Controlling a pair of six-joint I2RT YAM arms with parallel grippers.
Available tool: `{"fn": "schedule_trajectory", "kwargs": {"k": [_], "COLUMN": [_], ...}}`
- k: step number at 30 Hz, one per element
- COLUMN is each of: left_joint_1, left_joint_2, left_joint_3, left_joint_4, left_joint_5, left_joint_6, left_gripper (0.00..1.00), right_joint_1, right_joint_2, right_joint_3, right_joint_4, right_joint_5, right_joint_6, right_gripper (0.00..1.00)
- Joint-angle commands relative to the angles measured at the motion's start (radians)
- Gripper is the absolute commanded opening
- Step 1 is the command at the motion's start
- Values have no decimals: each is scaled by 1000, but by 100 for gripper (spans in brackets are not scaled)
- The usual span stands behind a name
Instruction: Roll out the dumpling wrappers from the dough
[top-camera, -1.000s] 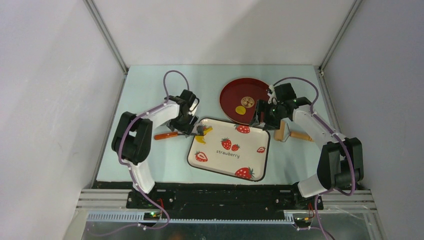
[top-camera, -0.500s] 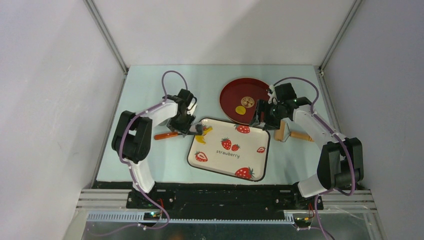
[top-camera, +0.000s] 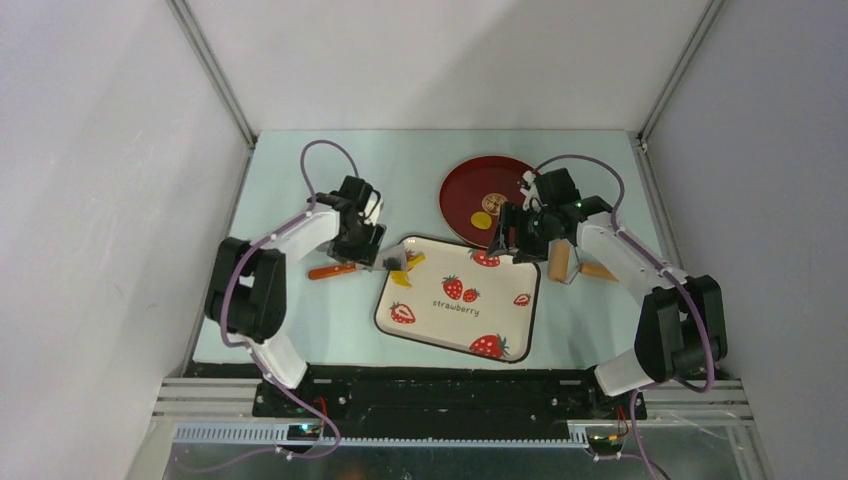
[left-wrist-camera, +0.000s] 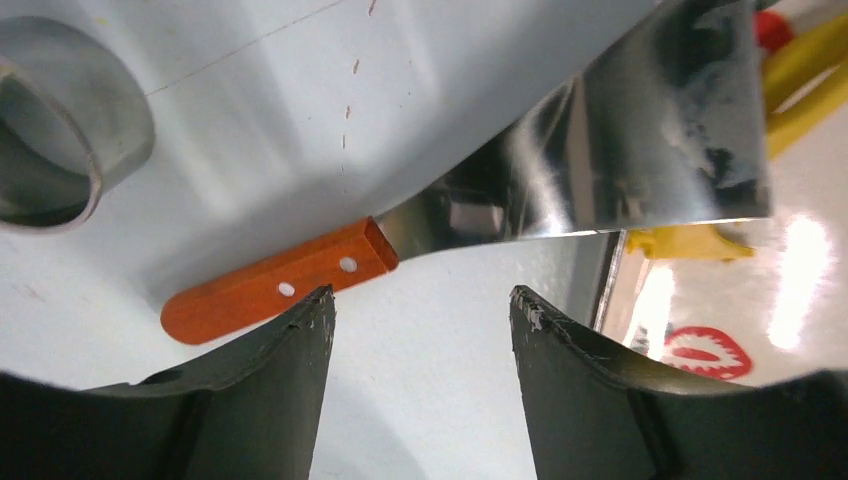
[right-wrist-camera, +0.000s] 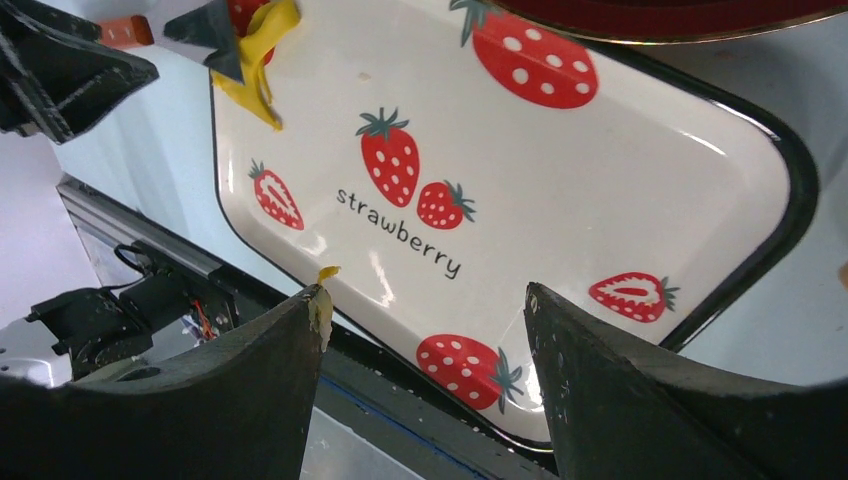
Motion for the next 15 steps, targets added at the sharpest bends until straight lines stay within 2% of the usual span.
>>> {"fn": "schedule_trajectory", "kwargs": {"k": [1, 7, 15], "left_joint_1": [8, 67, 184], "left_joint_2": [-153, -237, -229], "left_joint_3": [-18, -56, -115], "left_joint_4": [61, 99, 91], "left_joint_5": [31, 46, 43], "left_joint_6": [-81, -119, -112], "left_gripper": [69, 69, 70], "right_joint_1": [38, 94, 183], "right_joint_2": [3, 57, 135], "right_joint_3": [30, 65, 125], "right_joint_4": [34, 53, 75], "right_joint_5": [2, 3, 8], "right_joint_6": [28, 45, 73], "right_gripper": [75, 75, 75]}}
